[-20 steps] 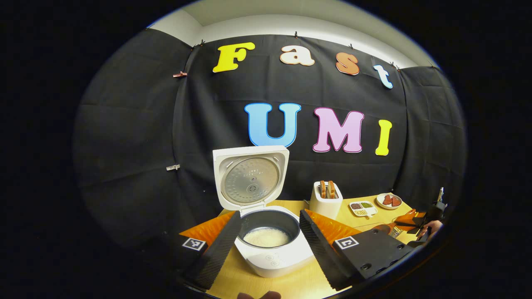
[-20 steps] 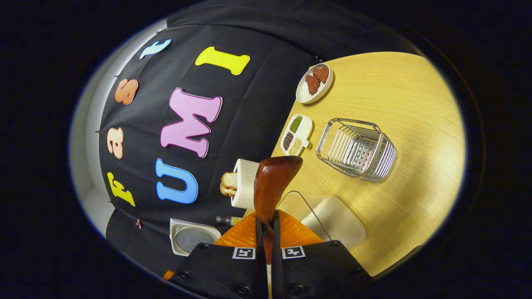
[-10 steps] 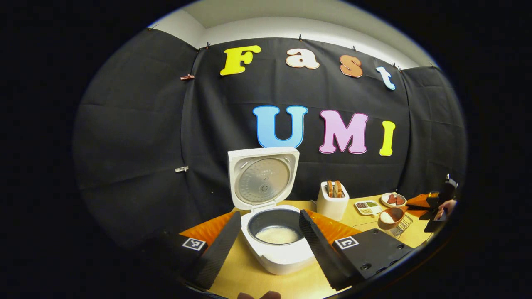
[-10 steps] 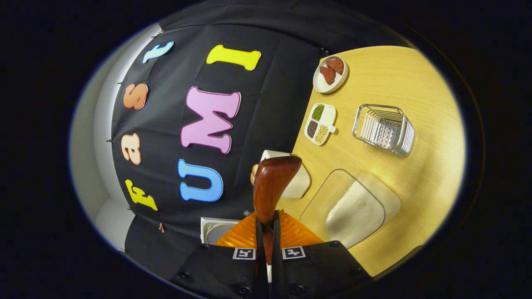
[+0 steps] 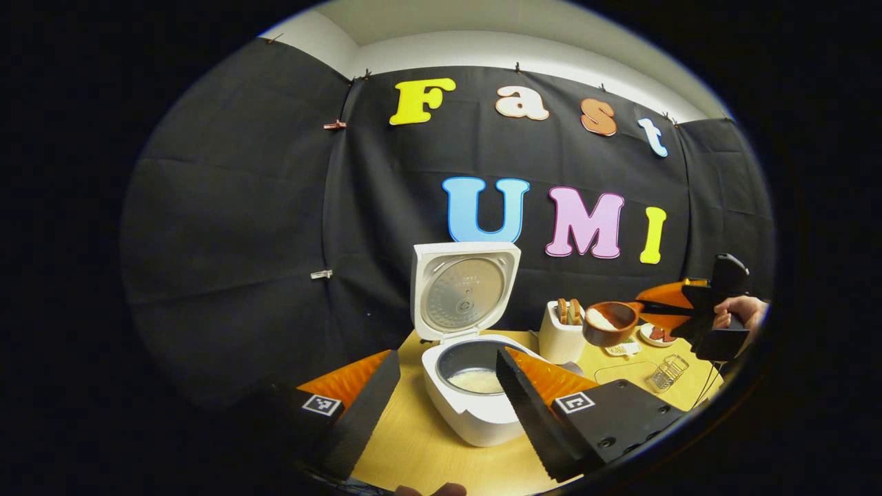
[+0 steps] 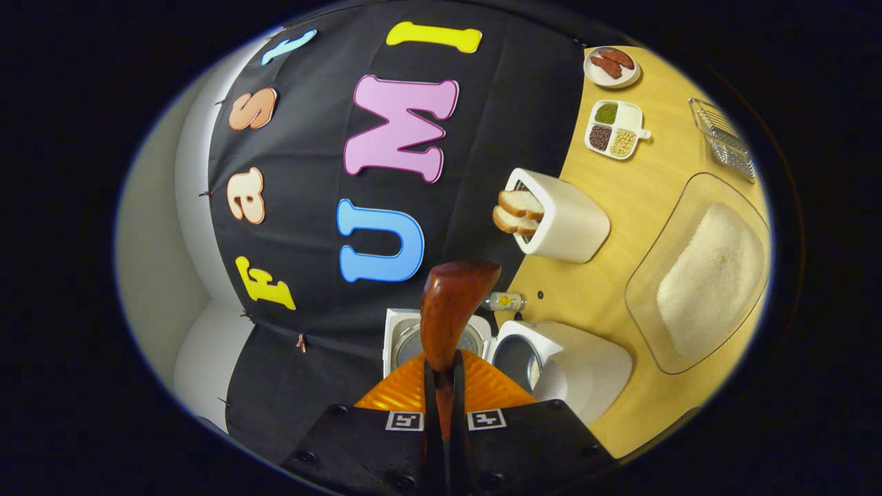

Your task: Close the left gripper, press the button to open the rice cooker; take a wooden spoon from the chopstick holder with the right hand, scoop a spoonful of rice and pour it into the rice cooker, then put the wooden spoon back into the chopstick holder.

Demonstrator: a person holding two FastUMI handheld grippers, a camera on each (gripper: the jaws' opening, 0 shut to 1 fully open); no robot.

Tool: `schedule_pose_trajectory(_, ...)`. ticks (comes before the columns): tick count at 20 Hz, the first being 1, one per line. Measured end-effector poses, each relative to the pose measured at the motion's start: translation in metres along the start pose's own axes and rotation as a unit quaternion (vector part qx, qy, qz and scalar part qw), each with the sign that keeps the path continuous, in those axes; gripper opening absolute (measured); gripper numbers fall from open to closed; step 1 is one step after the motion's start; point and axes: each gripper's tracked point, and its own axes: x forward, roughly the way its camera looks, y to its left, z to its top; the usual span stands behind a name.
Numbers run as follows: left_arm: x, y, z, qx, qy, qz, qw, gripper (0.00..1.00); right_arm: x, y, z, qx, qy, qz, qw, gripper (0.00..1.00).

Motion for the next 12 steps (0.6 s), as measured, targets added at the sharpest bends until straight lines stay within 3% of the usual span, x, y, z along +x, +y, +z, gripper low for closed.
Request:
schedule_pose_trajectory(4,-0.007,0.021,-0.006,-0.007,0.006,0.019,1.0,0.97,0.054,0.014,-0.027,-0.037,-0.005,0.013,0.999,0.08)
schedule_pose_trajectory(7,-0.009,0.034,-0.009,-0.01,0.009,0.032,0.999,0.97,0.086,0.014,-0.045,-0.105,-0.007,0.008,0.994,0.08)
schedule_pose_trajectory(10,-0.007,0.045,-0.015,-0.021,0.014,0.041,0.999,0.97,0.109,0.012,-0.058,-0.194,-0.008,-0.008,0.981,0.08)
schedule_pose_trajectory(12,-0.005,0.049,-0.018,-0.027,0.017,0.046,0.998,0.97,0.122,0.006,-0.064,-0.259,-0.004,-0.025,0.965,0.08)
